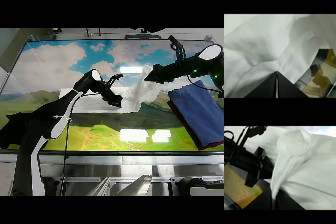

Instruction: Fold the shirts.

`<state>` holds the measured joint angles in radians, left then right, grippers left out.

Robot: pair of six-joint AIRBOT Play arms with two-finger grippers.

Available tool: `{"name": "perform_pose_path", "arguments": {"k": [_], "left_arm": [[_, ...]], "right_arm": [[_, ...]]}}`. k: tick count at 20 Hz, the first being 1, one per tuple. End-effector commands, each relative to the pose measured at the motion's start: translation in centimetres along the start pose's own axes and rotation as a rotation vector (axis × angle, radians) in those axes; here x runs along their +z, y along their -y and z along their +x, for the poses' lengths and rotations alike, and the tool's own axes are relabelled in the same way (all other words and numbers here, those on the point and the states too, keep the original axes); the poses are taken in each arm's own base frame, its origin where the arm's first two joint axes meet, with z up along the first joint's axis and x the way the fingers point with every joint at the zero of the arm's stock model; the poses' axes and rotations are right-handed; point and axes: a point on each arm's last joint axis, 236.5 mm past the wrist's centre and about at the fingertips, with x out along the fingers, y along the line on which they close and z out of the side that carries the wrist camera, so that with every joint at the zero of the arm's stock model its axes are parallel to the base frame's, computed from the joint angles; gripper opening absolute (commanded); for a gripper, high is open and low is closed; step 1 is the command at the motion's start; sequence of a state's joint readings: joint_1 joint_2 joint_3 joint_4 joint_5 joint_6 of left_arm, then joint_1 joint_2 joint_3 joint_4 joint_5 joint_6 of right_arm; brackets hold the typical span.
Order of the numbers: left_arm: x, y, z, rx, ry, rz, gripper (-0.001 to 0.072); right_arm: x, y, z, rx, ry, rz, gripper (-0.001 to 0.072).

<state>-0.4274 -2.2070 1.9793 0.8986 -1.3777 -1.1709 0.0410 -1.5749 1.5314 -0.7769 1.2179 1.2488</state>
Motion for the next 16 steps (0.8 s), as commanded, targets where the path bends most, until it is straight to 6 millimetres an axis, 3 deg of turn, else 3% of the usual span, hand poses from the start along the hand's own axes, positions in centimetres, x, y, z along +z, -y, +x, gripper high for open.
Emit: {"name": "perform_pose_path", "arguments": {"k": [1,5,10,13,16], "left_arm": [[-1.3,0.5,-1.7,-0.034,-0.046,-0.007,0.0021],[-1.5,-0.7,-2.7,-0.033,-0.038,-0.033,0.0021],[-2.0,-0.8,-2.5,-0.042,-0.058,-0.038,0.0021],[-2.8,-0.4,-2.6,-0.057,-0.091,-0.037,0.0021],[-2.9,-0.4,-2.6,-0.059,-0.094,-0.038,0.0021]], "right_arm": [[-0.9,1.3,-0.2,-0.049,-0.041,0.0,0.0019],[-3.1,6.4,-0.9,-0.22,-0.134,0.045,0.0018],[-6.4,9.8,0.8,-0.248,-0.245,0.119,0.0017],[-8.8,12.9,1.4,-0.271,-0.302,0.22,0.0017],[-10.6,14.5,1.3,-0.273,-0.33,0.278,0.0017]]}}
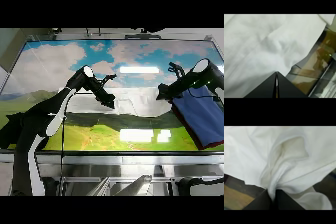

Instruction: Fold the shirts.

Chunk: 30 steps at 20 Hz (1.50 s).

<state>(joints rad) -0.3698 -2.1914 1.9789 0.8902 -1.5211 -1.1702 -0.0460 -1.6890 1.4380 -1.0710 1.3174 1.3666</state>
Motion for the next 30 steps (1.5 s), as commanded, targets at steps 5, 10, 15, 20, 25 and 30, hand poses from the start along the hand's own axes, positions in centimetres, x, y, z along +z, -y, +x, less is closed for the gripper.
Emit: {"name": "perform_pose_path", "arguments": {"k": [5,10,15,20,25,30], "left_arm": [[2.2,-0.1,0.5,0.034,0.082,0.012,0.0021],[2.7,0.7,3.3,0.051,0.071,0.041,0.002],[2.8,6.6,-0.5,-0.096,0.1,0.058,0.0012],[-0.1,7.1,-21.4,0.065,0.35,0.105,0.0012],[-5.5,5.5,-34.7,0.089,0.661,0.009,0.0015],[-8.4,3.7,-35.1,0.034,0.726,-0.054,0.0014]], "right_arm": [[0.0,-0.9,-0.5,0.126,0.02,0.071,0.0016],[1.6,-12.1,-5.8,0.314,0.1,-0.129,0.0016],[2.4,-20.1,-7.3,0.301,0.159,-0.249,0.0017],[3.3,-27.2,-3.4,0.344,0.227,-0.317,0.0016],[4.2,-38.3,7.2,0.46,0.286,-0.404,0.0016],[4.9,-48.2,14.4,0.852,0.552,-0.3,0.0499]]}}
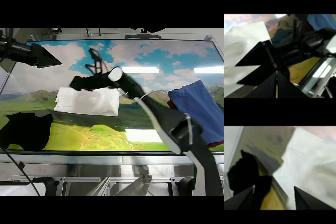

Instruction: Fold the shirts.

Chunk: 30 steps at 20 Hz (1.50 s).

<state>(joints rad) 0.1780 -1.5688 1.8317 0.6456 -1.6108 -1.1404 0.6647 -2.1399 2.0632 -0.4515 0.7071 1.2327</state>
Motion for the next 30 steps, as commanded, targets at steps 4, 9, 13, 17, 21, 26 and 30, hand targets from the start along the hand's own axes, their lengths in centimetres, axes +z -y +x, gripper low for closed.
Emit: {"name": "perform_pose_path", "arguments": {"k": [4,9,13,17,21,26,30], "left_arm": [[-2.7,-2.2,-0.2,-0.029,0.026,-0.11,0.0014],[-4.0,-2.0,0.3,-0.039,0.008,-0.14,0.0014],[-4.5,-0.6,-0.6,-0.022,0.029,-0.106,0.0014],[-6.2,0.0,-0.2,-0.03,0.019,-0.12,0.0014],[-6.7,-0.5,0.2,-0.005,0.054,-0.122,0.0014],[-6.7,-0.5,0.2,-0.004,0.055,-0.101,0.0014],[-6.6,-0.5,0.2,-0.002,0.057,-0.081,0.0014]], "right_arm": [[-1.2,-7.5,2.1,0.492,0.14,0.008,0.0302],[-0.6,-0.9,-5.1,0.191,-0.161,0.008,0.0017],[1.8,5.4,-15.8,-0.133,-0.253,0.052,0.0015],[-0.7,13.4,-24.9,-0.491,-0.366,0.144,0.0017],[-3.6,18.3,-22.7,-0.519,-0.351,0.296,0.0688],[-5.4,20.9,-15.8,-0.388,-0.285,0.42,0.0688],[-6.6,20.9,-12.5,-0.347,-0.267,0.462,0.0687]]}}
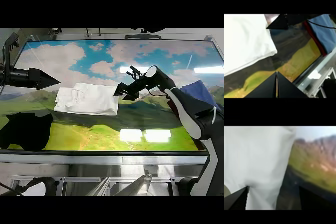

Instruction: Fold the shirts.

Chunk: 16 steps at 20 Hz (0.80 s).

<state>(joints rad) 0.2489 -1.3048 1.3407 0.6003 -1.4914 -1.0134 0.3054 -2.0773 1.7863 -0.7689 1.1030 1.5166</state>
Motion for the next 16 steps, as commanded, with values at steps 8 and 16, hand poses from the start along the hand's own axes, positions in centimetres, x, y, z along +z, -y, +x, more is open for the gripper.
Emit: {"name": "perform_pose_path", "arguments": {"k": [8,16], "left_arm": [[0.3,-0.3,0.0,0.01,0.014,0.028,0.0014],[0.0,-0.1,0.0,0.003,0.003,0.028,0.0014]], "right_arm": [[1.9,-7.7,3.4,0.234,0.134,-0.033,0.0018],[13.0,-12.2,-18.4,0.312,0.588,-0.06,0.0015]]}}
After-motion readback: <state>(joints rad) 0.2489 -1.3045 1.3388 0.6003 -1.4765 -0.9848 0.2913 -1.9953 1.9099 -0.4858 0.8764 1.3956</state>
